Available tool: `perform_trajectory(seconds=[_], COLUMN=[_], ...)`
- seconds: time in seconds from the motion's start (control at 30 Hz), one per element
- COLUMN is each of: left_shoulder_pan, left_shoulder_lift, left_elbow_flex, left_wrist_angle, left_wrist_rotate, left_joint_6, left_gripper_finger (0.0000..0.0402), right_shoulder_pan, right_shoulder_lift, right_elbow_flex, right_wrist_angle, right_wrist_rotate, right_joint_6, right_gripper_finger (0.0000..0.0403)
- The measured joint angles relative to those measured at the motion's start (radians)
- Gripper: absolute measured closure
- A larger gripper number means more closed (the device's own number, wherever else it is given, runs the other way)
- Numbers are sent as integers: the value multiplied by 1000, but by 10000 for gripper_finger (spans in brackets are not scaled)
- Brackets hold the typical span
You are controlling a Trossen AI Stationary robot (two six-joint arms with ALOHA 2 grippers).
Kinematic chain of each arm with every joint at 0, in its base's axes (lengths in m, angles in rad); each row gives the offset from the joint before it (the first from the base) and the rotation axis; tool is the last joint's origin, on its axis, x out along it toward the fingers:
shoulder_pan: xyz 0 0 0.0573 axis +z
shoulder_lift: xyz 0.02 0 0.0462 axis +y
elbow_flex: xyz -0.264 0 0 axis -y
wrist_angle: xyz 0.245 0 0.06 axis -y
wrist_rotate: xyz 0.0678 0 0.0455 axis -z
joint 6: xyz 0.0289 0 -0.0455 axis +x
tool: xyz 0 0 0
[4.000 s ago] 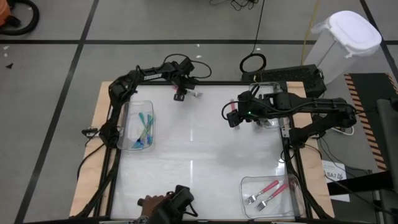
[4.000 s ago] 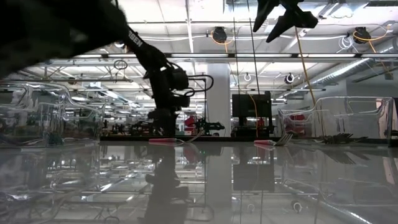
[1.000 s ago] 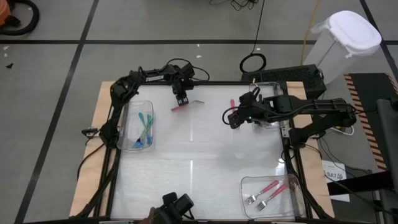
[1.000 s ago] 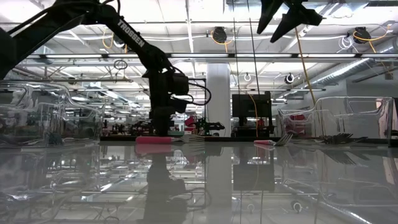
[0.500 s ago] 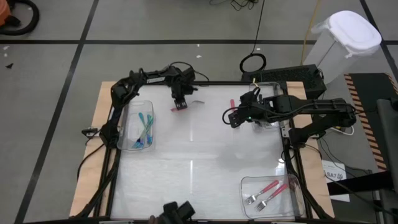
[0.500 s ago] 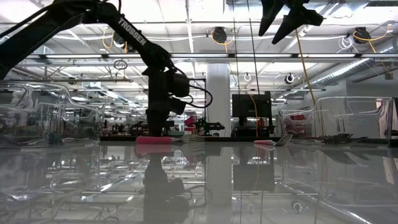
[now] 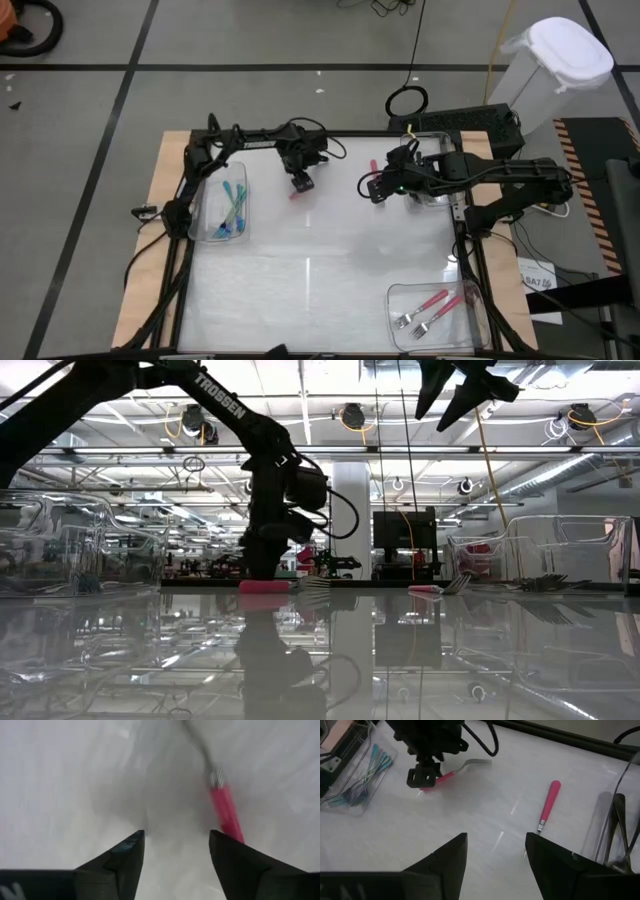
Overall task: Sort silverware by color (type)
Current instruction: Put the pink fork into the bottom right transparent bin
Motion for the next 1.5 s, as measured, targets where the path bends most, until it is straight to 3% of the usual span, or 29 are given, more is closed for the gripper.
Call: perform_trajectory(seconds=[0.23, 0.47, 0.83, 1.13, 1.37, 1.5], left_shoulder_pan=[-35, -71, -69, -80, -91, -111], left_shoulder_lift=[-2, -2, -2, 0, 76, 83], left_elbow_flex=[44, 117, 55, 28, 35, 35], left_wrist_angle=[-89, -20, 42, 119, 141, 143], left_wrist_rotate=[-3, -18, -83, -55, 13, -10], left_joint_6=[-214, -300, -363, -358, -352, -311], left_gripper_finger=[169, 169, 173, 244, 296, 318], right_shoulder_pan=[0, 0, 5, 5, 5, 12], right_shoulder_lift=[0, 0, 0, 0, 0, 0], right_elbow_flex=[0, 0, 0, 0, 0, 0], right_wrist_angle=[0, -3, -3, -3, 9, 10], right_wrist_rotate=[0, 1, 0, -1, -32, -65], right_joint_6=[-1, -3, -3, -8, -8, -3], right_gripper_finger=[204, 204, 204, 204, 204, 204])
